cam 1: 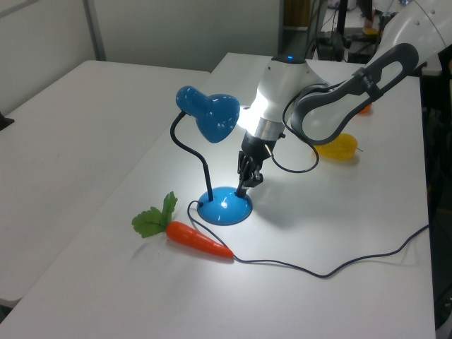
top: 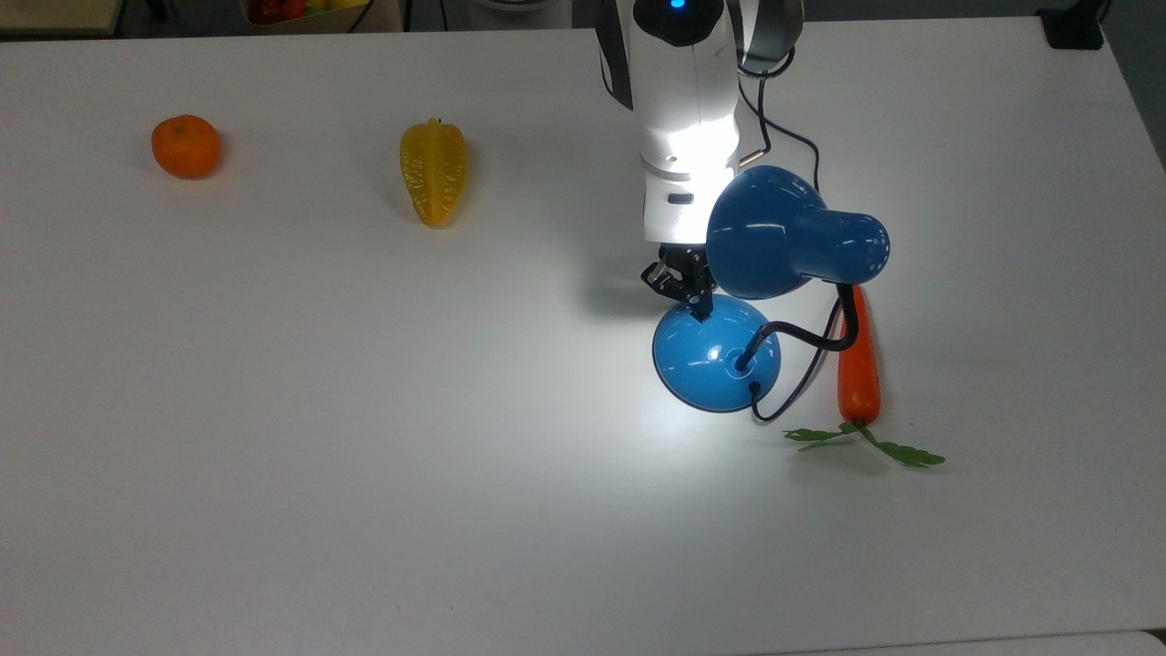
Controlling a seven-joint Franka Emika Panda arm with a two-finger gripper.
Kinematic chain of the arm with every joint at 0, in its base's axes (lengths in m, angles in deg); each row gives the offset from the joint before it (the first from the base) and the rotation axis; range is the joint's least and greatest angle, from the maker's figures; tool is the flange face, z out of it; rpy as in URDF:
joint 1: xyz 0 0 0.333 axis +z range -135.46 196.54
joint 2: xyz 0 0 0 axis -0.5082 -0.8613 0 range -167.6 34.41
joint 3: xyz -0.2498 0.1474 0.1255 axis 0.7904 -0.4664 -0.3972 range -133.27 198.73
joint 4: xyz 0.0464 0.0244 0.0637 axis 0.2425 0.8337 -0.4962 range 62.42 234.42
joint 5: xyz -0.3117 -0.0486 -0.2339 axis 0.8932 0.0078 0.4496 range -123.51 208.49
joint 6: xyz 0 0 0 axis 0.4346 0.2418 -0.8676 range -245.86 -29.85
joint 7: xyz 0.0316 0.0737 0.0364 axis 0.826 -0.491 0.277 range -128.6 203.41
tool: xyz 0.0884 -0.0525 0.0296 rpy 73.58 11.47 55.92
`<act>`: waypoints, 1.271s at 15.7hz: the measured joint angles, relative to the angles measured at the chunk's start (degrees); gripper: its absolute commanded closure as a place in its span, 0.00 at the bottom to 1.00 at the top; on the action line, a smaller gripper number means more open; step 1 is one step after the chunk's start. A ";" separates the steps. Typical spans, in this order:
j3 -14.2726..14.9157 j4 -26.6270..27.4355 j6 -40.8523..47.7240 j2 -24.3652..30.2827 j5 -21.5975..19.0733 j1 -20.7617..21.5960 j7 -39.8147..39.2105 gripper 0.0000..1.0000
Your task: Turn off lamp
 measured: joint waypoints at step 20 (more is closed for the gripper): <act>0.02 1.95 5.48 0.83 0.00 -1.28 0.04 1.00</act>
